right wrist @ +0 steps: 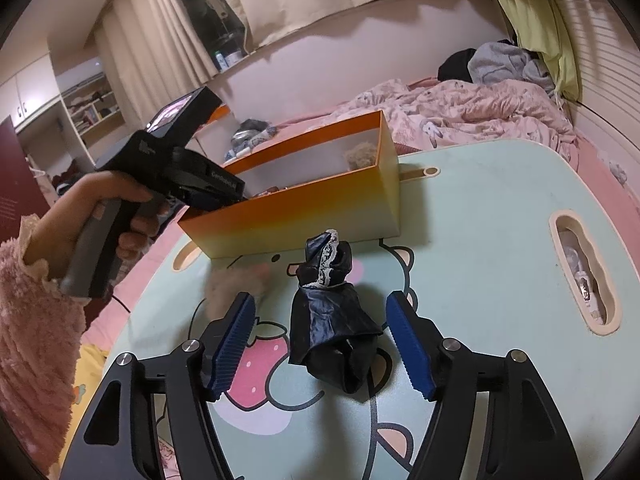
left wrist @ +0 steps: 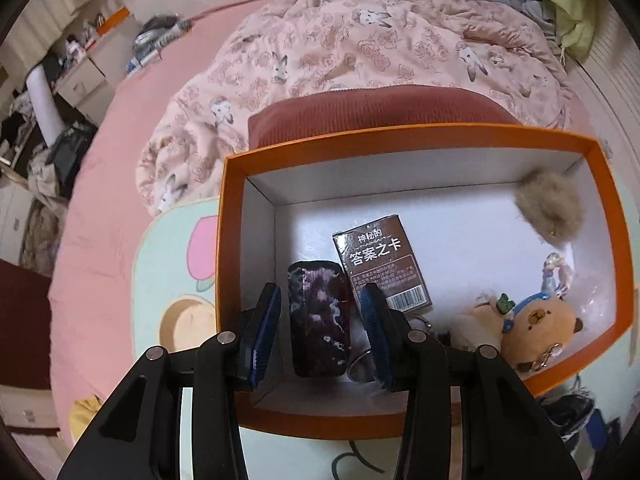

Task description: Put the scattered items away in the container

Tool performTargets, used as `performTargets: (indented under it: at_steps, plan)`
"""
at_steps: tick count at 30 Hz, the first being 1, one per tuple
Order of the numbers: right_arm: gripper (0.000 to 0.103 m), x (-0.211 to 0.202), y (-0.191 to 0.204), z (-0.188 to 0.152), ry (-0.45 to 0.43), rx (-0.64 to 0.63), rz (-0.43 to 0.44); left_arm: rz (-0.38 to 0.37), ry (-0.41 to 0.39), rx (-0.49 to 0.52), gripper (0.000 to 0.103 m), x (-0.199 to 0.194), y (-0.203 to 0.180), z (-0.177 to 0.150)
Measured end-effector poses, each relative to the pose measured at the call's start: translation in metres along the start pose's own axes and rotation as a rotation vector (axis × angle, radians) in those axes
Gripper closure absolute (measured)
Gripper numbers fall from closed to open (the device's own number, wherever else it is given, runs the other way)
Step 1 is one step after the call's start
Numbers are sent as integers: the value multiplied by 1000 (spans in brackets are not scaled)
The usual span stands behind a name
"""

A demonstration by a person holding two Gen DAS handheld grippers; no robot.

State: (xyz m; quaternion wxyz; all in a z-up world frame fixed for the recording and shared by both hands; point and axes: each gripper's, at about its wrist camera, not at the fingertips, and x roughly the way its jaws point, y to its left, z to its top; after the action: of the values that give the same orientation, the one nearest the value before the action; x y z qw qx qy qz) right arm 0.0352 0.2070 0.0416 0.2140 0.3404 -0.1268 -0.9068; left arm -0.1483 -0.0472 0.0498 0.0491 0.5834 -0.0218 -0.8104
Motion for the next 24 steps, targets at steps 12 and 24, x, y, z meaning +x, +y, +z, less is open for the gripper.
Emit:
performTargets:
  at_steps: [12,24]
  plan:
    - [33,2,-2,-1,3,8,-4,-165,-77,-41,74,-18,16,-4]
    - [33,4,-2,0,7,11,-7,-464,-346,-15,74,-118,27,-90]
